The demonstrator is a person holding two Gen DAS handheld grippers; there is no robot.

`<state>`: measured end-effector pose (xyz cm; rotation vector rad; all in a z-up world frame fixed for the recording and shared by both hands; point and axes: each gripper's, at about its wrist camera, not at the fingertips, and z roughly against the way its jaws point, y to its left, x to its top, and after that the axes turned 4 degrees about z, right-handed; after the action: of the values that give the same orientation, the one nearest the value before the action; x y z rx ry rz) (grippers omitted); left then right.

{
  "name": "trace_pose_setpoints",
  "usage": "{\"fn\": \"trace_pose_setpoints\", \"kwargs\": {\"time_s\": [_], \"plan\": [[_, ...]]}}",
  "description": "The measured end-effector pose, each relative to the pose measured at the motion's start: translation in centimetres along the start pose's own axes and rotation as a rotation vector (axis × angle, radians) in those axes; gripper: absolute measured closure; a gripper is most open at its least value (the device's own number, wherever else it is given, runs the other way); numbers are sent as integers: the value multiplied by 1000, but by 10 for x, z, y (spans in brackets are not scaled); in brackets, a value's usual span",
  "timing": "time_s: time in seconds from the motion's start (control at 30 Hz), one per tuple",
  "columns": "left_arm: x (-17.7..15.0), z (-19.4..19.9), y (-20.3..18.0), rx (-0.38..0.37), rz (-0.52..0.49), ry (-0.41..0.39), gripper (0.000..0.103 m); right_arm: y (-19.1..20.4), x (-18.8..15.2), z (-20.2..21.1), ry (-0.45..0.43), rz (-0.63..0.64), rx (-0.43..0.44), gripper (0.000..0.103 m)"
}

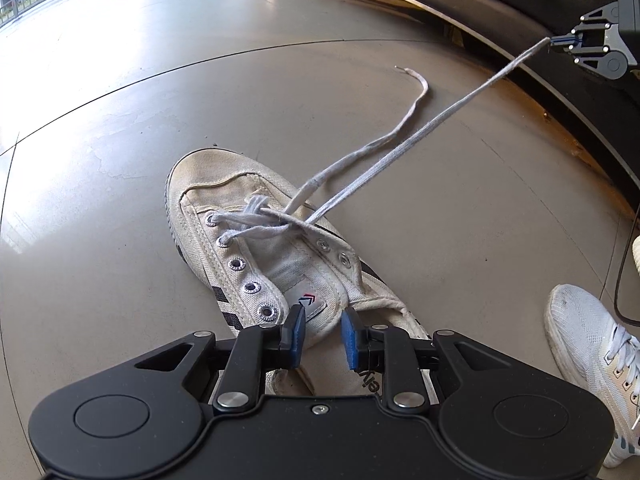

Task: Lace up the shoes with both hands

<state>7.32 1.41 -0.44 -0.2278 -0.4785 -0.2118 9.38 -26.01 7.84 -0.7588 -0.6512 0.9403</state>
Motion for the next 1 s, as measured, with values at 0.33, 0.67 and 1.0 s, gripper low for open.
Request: {"fn": "trace_pose_setpoints", "kwargs": {"time_s": [0.33, 0.67, 1.0], "plan": [[3, 4, -3, -16, -26, -5, 83, -2, -10, -11, 22, -339, 305, 65], [4, -8, -4, -24, -32, 34, 82, -39, 64, -89, -149, -590, 492, 65], [1, -9, 1, -51, -23, 24, 82, -41, 106, -185, -27, -695, 549, 66]]}}
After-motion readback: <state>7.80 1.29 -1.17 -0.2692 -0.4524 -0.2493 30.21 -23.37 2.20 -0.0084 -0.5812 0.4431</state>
